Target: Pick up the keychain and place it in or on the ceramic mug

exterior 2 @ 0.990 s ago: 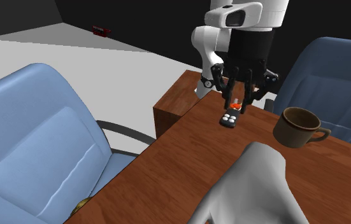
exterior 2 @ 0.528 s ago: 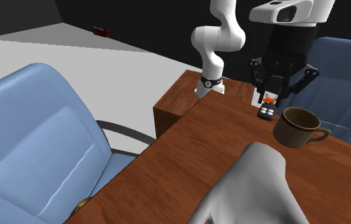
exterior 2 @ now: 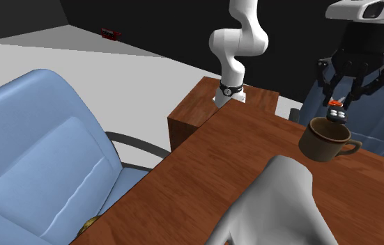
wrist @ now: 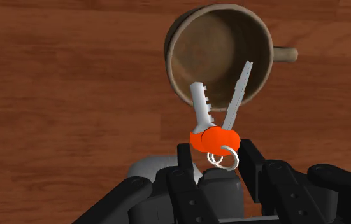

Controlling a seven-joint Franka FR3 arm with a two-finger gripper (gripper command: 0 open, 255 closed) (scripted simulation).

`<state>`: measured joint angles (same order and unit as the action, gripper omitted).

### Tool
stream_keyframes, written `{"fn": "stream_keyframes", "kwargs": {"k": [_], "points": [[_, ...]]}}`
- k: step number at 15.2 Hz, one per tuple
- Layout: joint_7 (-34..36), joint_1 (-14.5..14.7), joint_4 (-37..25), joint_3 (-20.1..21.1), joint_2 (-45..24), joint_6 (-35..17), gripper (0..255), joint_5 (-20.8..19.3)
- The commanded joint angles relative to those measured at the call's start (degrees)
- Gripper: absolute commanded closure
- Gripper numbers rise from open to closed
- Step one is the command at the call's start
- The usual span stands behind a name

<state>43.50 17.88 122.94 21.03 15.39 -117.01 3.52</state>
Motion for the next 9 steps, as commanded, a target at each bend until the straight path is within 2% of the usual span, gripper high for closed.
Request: {"fn": "stream_keyframes", "kwargs": {"k": [1, 4, 9], "points": [[2.9, 1.0, 0.0, 1.8, 0.3, 0.2, 255, 0.2], [6.9, 2.3, -1.1, 4.5, -0.3, 0.7, 255, -0.1], [7.3, 2.3, 2.1, 4.9, -1.0, -3.2, 255, -0.3]]}}
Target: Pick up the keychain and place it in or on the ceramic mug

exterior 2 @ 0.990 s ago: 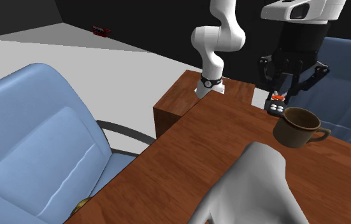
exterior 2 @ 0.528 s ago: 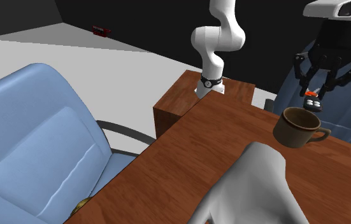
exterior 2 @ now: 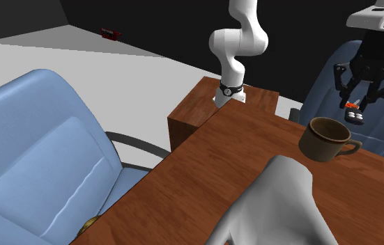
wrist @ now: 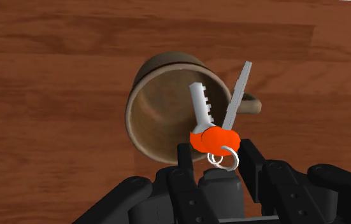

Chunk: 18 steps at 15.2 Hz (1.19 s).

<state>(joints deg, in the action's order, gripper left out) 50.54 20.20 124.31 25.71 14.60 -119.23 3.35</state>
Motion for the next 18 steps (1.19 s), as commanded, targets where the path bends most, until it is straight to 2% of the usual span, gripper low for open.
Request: {"fn": "stream_keyframes", "kwargs": {"k": [1, 11, 18], "points": [[0.3, 0.0, 1.3, 0.3, -0.4, -1.8, 255, -0.1], [1.5, -0.1, 6.7, 1.2, -3.0, -9.5, 255, -1.2], [1.5, -0.1, 6.7, 1.2, -3.0, -9.5, 255, -1.2]]}}
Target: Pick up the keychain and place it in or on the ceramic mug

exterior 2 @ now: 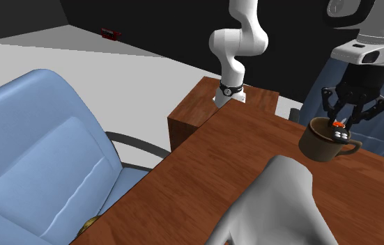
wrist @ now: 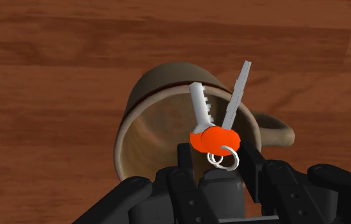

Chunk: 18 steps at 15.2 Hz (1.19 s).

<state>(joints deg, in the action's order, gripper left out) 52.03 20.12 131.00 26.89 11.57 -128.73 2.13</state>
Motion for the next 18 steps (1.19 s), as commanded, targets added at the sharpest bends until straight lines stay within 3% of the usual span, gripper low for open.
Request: {"fn": "stream_keyframes", "kwargs": {"k": [1, 6, 10, 18], "points": [[0.0, 0.0, 0.0, 0.0, 0.0, 0.0, 0, 0.0], [0.0, 0.0, 0.0, 0.0, 0.0, 0.0, 0, 0.0], [-1.3, 0.4, -3.9, -0.9, 3.9, 7.4, 0, 1.7], [-1.3, 0.4, -3.9, -1.0, 3.9, 7.4, 0, 1.7]]}}
